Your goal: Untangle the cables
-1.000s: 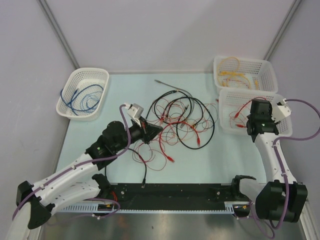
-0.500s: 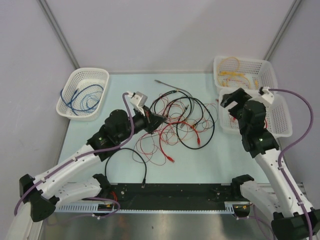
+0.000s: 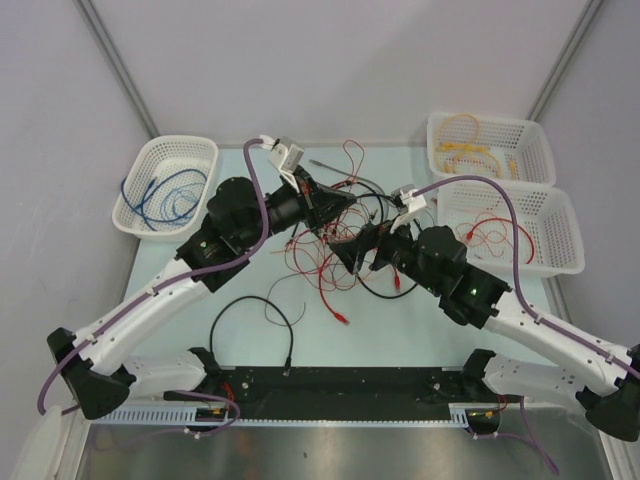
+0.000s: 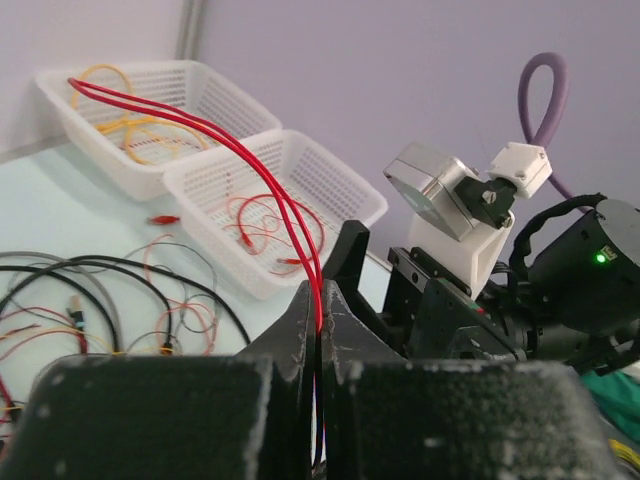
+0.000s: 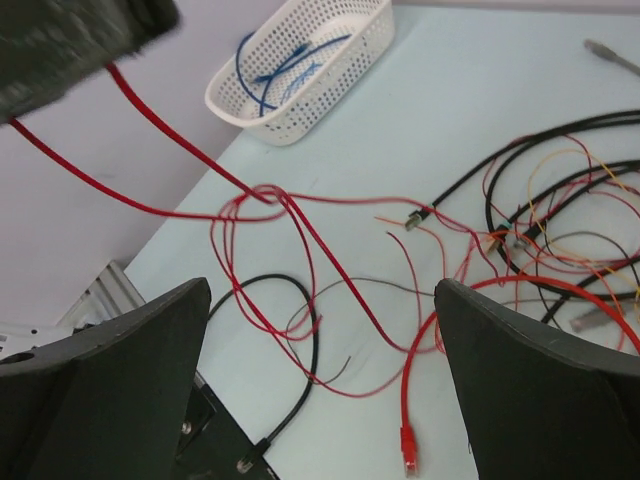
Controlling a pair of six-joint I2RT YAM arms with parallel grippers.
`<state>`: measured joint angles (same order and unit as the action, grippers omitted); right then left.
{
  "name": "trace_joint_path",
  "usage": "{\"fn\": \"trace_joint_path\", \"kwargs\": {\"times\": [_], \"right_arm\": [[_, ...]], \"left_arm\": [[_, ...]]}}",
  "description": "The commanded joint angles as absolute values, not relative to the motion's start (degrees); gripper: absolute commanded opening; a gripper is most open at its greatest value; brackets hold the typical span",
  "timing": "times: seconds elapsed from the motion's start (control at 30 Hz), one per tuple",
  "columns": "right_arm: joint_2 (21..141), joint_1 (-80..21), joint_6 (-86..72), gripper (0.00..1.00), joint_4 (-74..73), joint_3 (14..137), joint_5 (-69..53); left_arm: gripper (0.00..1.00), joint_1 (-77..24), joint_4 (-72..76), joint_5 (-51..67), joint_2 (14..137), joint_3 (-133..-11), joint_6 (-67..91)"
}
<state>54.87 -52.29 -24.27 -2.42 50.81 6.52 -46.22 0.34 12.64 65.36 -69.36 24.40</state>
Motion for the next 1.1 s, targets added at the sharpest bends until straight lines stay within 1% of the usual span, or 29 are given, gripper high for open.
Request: {"fn": "trace_joint_path", "kwargs": {"times": [0.0,0.17,0.3,0.43,0.53,0.57,0.6,0.67,0.77,0.93,0.97,1.03,1.07], "right_arm": [[54.5,-54.1,-21.0,1.00,8.9,51.5,7.7],[53.6,-56.0,-19.4,0.99,11.8,50.4,11.2],[52.7,-56.1,-19.8,0.96,13.4,48.4,13.8],[51.9,-56.1,-20.1,0.86,16.7,46.4,14.7],[51.6,-56.0,-20.1,0.73,16.8,46.0,14.9],[51.5,-56.1,-20.2,0.62,17.1,45.8,15.6],[51.4,-56.1,-20.2,0.59,17.4,45.7,15.7],[51.4,-56.1,-20.2,0.55,18.4,45.5,15.7],[52.3,-56.1,-20.2,0.54,20.5,45.5,14.9],[54.3,-56.1,-20.9,0.43,23.2,45.6,14.5],[54.5,-56.1,-21.2,0.35,23.4,45.5,14.3],[54.4,-56.1,-21.3,0.23,23.0,45.5,14.8],[54.2,-56.1,-21.4,0.08,22.7,45.5,15.1]], "left_arm": [[0.00,-46.1,1.5,17.7,66.4,-72.1,27.6],[0.00,-46.1,0.9,17.6,66.5,-72.4,27.8],[0.00,-46.1,0.7,18.7,66.4,-72.2,28.2],[0.00,-46.1,0.7,19.2,66.0,-71.5,28.8],[0.00,-46.1,0.5,18.9,65.2,-71.2,28.6],[0.00,-46.1,0.6,18.9,65.1,-71.1,28.6],[0.00,-46.1,0.8,19.4,65.0,-71.1,28.7],[0.00,-46.1,1.0,20.0,65.0,-70.9,29.1],[0.00,-46.1,1.5,21.8,65.2,-70.3,30.0],[0.00,-46.1,2.2,23.4,64.9,-68.7,31.2],[0.00,-46.1,2.2,23.2,64.8,-68.6,31.3],[0.00,-46.1,2.0,23.2,64.5,-68.2,31.1],[0.00,-46.1,1.8,22.5,64.0,-68.1,31.0]]}}
